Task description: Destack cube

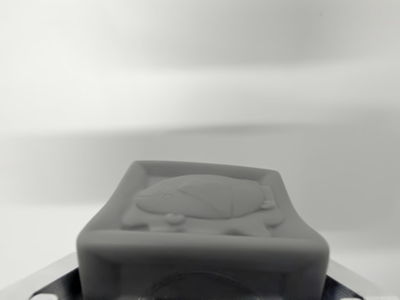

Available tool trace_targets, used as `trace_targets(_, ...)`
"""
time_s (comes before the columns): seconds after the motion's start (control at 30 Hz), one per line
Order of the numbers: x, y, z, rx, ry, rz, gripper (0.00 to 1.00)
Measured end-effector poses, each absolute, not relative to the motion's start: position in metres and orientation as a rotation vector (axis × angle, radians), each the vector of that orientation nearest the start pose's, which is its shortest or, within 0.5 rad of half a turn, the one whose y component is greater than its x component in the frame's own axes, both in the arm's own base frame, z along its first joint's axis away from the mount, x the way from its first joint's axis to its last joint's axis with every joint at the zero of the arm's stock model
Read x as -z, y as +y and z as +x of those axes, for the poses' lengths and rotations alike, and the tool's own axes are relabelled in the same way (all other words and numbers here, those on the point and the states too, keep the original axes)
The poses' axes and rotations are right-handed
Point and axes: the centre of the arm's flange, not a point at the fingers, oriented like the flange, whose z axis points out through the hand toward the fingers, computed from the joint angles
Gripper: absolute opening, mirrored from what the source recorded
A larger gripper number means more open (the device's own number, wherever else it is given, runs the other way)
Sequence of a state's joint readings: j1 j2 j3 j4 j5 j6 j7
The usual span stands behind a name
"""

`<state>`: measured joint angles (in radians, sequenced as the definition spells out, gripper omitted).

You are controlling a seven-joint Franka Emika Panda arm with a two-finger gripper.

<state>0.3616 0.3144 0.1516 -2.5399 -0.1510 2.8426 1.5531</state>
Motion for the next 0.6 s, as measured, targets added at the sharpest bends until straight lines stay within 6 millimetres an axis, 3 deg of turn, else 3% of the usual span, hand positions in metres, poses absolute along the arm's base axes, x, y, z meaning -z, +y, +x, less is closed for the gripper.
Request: trace_targets(0.6, -0.126, 0.233, 0.387, -0.007, 1.373, -2.828, 0.00)
